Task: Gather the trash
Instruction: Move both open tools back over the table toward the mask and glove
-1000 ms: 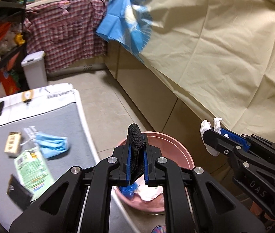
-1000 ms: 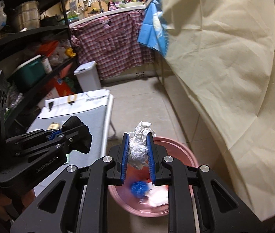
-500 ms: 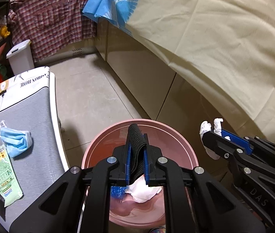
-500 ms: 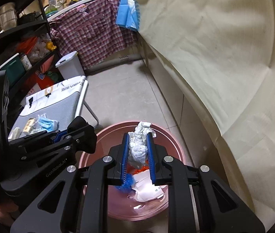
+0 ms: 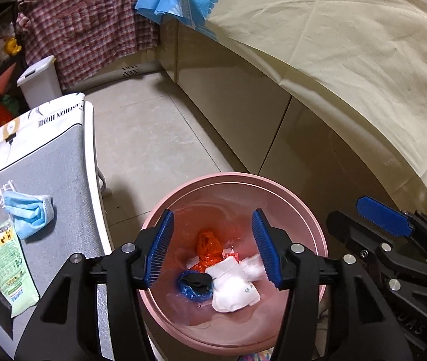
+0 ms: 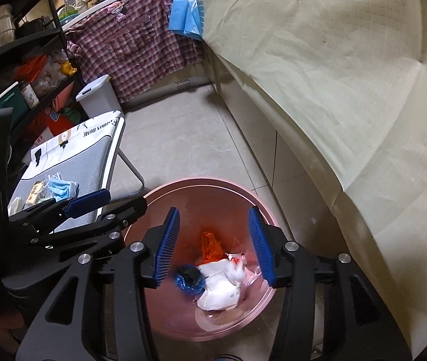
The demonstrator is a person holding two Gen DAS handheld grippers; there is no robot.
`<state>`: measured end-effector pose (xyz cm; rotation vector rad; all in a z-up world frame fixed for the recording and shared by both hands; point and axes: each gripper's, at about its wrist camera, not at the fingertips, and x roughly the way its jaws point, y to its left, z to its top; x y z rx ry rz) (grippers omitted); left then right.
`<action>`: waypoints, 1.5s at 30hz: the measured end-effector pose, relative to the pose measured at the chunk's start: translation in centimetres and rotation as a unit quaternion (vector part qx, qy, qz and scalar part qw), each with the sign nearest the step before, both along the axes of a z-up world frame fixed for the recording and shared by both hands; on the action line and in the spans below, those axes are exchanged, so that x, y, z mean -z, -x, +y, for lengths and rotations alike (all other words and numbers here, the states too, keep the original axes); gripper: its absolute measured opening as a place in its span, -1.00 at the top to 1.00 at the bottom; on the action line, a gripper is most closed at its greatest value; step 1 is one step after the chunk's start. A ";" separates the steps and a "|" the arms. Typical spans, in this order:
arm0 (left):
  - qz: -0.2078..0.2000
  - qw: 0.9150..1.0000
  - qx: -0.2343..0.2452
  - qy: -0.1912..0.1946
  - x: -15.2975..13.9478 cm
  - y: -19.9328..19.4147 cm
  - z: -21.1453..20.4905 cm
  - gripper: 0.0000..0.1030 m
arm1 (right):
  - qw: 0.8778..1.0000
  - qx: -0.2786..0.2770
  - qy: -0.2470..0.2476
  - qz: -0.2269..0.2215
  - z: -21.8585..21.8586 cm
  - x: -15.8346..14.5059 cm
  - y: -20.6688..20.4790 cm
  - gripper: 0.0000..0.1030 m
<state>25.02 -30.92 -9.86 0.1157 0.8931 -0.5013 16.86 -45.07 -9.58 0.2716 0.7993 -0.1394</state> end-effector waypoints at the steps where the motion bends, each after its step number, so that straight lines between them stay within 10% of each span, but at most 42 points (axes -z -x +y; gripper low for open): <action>1: 0.000 1.000 -0.003 0.000 0.0 -0.1 0.1 -0.04 | 1.000 0.001 -0.001 0.001 0.0 0.0 0.0 0.04; 13: -0.026 0.999 -0.028 0.017 -3.7 1.6 3.8 -0.04 | 1.000 0.006 -0.004 -0.025 1.3 -3.3 1.3 -0.27; 28: -0.124 0.985 -0.110 0.051 -13.9 9.1 18.0 -0.08 | 0.987 -0.061 0.003 -0.150 13.3 -13.8 6.9 -0.67; 45: -0.145 0.963 -0.226 0.015 -13.6 16.2 33.2 -0.13 | 0.973 -0.166 -0.030 -0.158 28.4 -13.6 9.9 -0.70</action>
